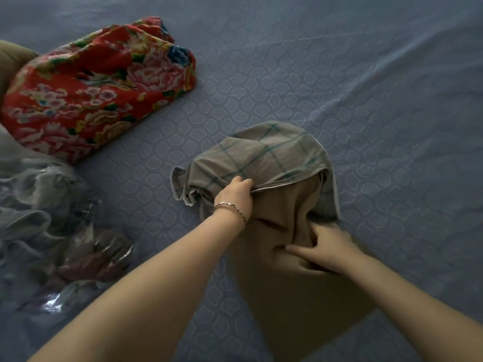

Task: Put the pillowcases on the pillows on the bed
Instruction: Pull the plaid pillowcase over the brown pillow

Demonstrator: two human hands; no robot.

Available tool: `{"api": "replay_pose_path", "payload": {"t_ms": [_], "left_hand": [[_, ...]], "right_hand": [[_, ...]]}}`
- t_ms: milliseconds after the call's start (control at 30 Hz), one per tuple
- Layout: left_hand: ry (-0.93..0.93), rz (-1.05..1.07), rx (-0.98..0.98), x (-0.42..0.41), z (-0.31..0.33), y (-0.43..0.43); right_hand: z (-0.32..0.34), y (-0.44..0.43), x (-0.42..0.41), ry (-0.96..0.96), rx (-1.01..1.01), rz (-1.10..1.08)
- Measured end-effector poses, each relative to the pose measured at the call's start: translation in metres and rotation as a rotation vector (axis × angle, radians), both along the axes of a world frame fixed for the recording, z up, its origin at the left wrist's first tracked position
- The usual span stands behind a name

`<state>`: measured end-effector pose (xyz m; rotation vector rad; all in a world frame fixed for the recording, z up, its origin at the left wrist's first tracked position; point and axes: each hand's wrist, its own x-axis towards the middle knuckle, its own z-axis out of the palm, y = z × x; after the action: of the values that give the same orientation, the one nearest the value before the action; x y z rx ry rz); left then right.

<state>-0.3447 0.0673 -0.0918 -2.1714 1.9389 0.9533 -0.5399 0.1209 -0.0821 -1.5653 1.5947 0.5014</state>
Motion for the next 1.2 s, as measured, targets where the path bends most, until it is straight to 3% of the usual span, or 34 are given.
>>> {"api": "replay_pose_path", "payload": {"t_ms": [67, 133, 233, 267, 333, 400, 467, 600, 700, 833, 933, 967, 1033, 1100, 1133, 1200], "left_hand": [[0.036, 0.002, 0.0, 0.003, -0.003, 0.003], [0.05, 0.019, -0.025, 0.008, -0.002, 0.015], [-0.133, -0.035, 0.004, 0.013, -0.001, 0.048], [-0.123, 0.045, 0.057, 0.014, -0.002, 0.061], [0.081, 0.494, 0.271, 0.016, -0.004, 0.084], [0.432, 1.031, 0.569, 0.011, -0.011, 0.102], [0.588, 1.233, 0.771, -0.002, -0.017, 0.115], [0.374, 1.057, 0.684, -0.01, -0.03, 0.112], [0.412, 1.04, 0.698, -0.01, -0.028, 0.099], [0.583, 1.017, 0.761, -0.024, -0.013, 0.079], [0.584, 0.936, 0.791, -0.025, 0.003, 0.066], [0.559, 0.896, 0.722, -0.02, 0.008, 0.061], [0.366, 0.781, 0.391, -0.005, 0.013, 0.054], [-0.005, 0.623, 0.069, 0.017, 0.009, 0.049], [-0.113, 0.595, 0.023, 0.028, 0.005, 0.045], [-0.14, 0.618, 0.105, 0.044, -0.005, 0.033]], "right_hand": [[-0.005, 0.004, -0.018, 0.179, 0.008, 0.102], [-0.012, 0.003, -0.035, 0.262, 0.013, -0.019], [-0.021, -0.004, -0.053, 0.084, 0.138, -0.381], [-0.022, -0.004, -0.055, 0.045, 0.17, -0.427], [-0.026, -0.001, -0.053, 0.083, 0.126, -0.418], [-0.024, 0.004, -0.046, 0.18, 0.035, -0.418], [-0.01, 0.009, -0.031, 0.206, -0.014, -0.393], [0.039, 0.036, 0.003, 0.134, -0.022, -0.201], [0.062, 0.067, 0.034, 0.282, 0.006, -0.011], [0.038, 0.079, 0.056, 0.33, 0.056, -0.111], [0.022, 0.07, 0.042, 0.306, -0.06, -0.195], [0.02, 0.064, 0.033, 0.291, -0.068, -0.214], [0.016, 0.054, 0.017, 0.249, -0.035, -0.214], [0.014, 0.048, 0.008, 0.18, -0.026, -0.213], [0.015, 0.045, 0.006, 0.135, -0.043, -0.237], [0.016, 0.043, 0.004, 0.033, -0.091, -0.358]]}}
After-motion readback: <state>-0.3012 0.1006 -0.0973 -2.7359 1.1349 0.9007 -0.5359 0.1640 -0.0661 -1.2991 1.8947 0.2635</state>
